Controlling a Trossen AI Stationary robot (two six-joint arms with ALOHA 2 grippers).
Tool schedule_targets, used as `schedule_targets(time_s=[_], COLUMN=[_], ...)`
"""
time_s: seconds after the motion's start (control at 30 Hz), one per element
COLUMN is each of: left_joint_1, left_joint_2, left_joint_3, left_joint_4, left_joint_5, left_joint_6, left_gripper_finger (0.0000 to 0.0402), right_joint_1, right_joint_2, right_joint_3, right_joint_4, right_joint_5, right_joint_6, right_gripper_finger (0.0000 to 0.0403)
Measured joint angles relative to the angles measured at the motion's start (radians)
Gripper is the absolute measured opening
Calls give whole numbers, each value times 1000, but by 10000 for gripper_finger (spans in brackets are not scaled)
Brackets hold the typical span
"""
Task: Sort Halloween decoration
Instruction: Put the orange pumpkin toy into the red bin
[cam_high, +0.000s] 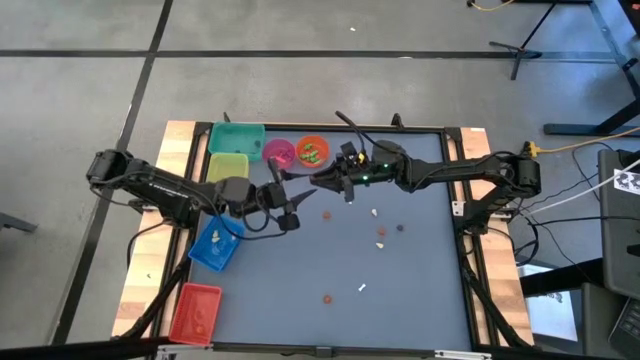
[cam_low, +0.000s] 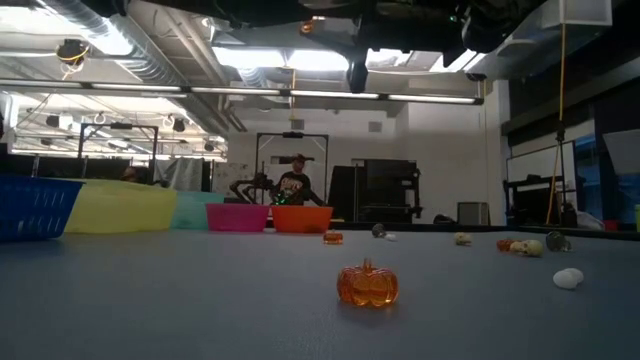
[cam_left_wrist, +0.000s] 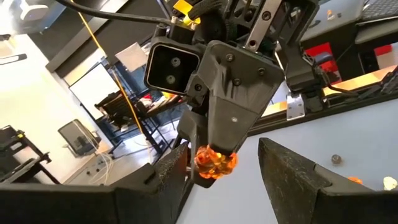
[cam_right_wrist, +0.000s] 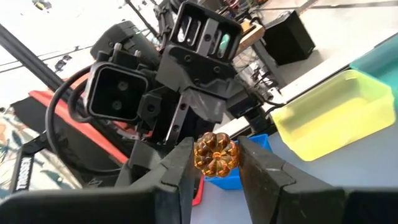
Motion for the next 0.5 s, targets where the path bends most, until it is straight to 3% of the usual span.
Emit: schedule_targets(time_s=[0.2,0.5], left_joint_1=[25,51], left_joint_2=[0,0], left_joint_3=[0,0], left_joint_4=[-1,-3], left_joint_5=[52,52], left_joint_6=[0,0], left_gripper_finger=[182,182], right_joint_1=[0,0], right_joint_2=[0,0], right_joint_3=[0,0], right_joint_4=[0,0], right_joint_5=[22,22], right_joint_6=[0,0], right_gripper_finger=[106,106])
